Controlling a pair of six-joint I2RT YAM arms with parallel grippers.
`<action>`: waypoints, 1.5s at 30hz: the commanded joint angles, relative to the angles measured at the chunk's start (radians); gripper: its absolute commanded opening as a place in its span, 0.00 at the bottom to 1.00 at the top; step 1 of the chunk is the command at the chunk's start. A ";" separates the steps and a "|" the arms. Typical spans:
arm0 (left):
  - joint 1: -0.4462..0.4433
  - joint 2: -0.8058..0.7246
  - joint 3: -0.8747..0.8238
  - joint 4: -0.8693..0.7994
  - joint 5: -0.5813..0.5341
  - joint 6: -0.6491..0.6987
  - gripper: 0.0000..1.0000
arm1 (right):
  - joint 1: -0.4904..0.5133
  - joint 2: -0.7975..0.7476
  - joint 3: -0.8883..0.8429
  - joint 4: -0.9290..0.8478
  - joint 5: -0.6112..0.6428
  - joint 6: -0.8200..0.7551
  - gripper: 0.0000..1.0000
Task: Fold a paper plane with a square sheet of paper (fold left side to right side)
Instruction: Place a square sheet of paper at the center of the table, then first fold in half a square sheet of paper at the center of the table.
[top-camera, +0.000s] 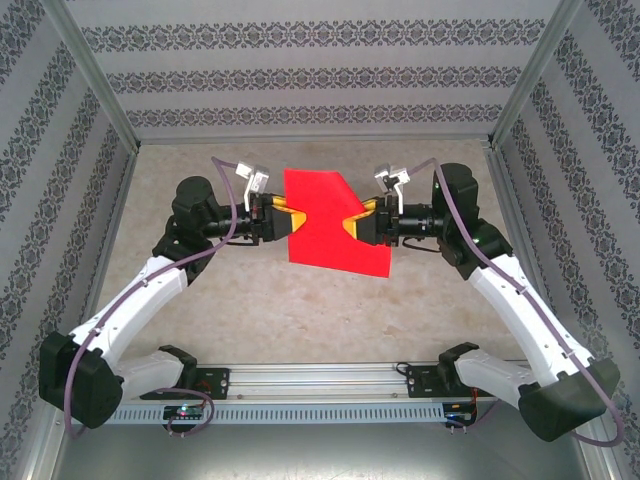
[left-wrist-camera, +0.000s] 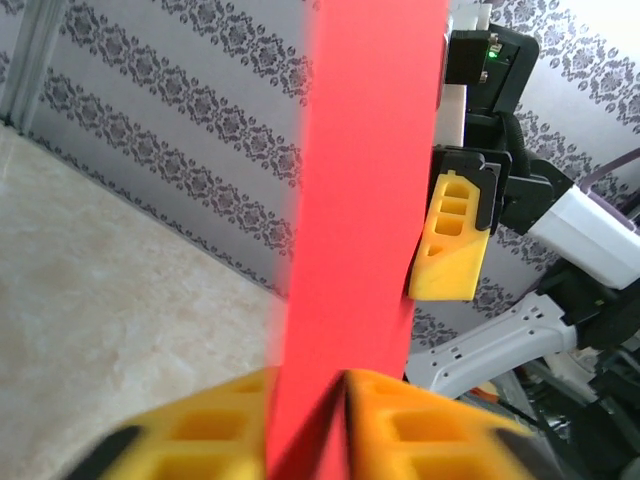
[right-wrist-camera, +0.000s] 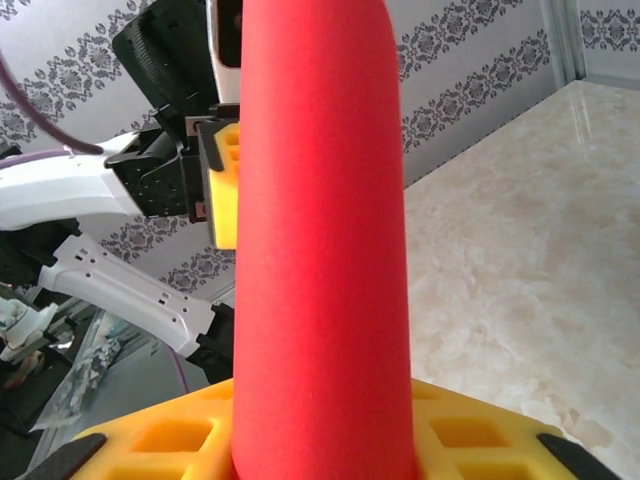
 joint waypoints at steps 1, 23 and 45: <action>-0.013 -0.011 0.008 -0.009 -0.008 0.041 0.09 | -0.018 -0.032 -0.016 -0.019 0.067 -0.021 0.44; -0.013 0.537 0.137 -0.443 -0.430 0.058 0.00 | -0.143 0.056 -0.194 -0.150 0.455 0.031 0.81; -0.013 0.710 0.304 -0.704 -0.575 0.094 0.00 | -0.087 0.641 -0.156 0.148 0.392 0.245 0.05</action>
